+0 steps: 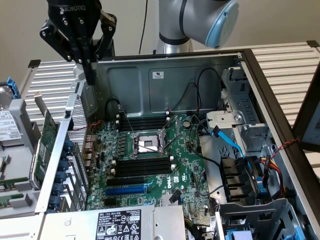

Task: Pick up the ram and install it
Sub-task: 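Reach for the ram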

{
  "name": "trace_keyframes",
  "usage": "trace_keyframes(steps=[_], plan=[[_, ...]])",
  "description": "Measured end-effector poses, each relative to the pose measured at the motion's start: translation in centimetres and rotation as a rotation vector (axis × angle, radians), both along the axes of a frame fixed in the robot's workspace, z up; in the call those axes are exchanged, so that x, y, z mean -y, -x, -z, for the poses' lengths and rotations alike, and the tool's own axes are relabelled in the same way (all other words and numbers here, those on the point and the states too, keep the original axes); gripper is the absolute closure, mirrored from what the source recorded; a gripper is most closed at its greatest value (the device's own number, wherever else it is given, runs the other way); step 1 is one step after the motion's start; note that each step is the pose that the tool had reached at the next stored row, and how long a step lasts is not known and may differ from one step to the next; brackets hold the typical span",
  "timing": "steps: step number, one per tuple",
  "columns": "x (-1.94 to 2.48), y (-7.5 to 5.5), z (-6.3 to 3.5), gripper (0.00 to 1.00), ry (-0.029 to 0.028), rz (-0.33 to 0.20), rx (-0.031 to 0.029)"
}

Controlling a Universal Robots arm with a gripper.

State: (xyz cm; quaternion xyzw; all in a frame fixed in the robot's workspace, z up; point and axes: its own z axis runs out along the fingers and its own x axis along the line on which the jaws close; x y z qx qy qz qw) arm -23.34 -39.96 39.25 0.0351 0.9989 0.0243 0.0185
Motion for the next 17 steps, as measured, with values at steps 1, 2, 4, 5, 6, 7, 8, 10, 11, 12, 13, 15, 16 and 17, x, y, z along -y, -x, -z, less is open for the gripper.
trace_keyframes(steps=[1, 2, 4, 5, 6, 7, 8, 10, 11, 12, 13, 15, 16, 17], plan=[[0.00, 0.5, 0.00, 0.89, 0.0000, 0.000, 0.0000], [0.00, 0.9, 0.00, 0.89, 0.0001, 0.000, -0.0001], [0.00, 1.8, 0.01, 0.89, 0.0000, 0.000, 0.0000], [0.00, 2.3, 0.01, 0.89, -0.0001, 0.000, 0.0000], [0.00, 2.7, 0.02, 0.89, 0.0000, 0.000, 0.0000], [0.00, 3.2, 0.02, 0.89, 0.0000, 0.000, -0.0001], [0.00, 3.7, 0.03, 0.89, 0.0000, 0.000, 0.0000], [0.00, 4.6, 0.05, 0.89, 0.0000, 0.000, 0.0000], [0.00, 5.0, 0.05, 0.89, 0.0000, 0.000, 0.0000], [0.00, 5.5, 0.06, 0.89, 0.0000, 0.000, -0.0001], [0.00, 5.9, 0.07, 0.89, 0.0000, 0.000, -0.0001], [0.00, 6.9, 0.08, 0.89, 0.0000, 0.000, -0.0002], [0.00, 7.3, 0.08, 0.89, 0.0000, 0.000, -0.0004], [0.00, 7.8, 0.08, 0.89, 0.0000, 0.000, -0.0008]])
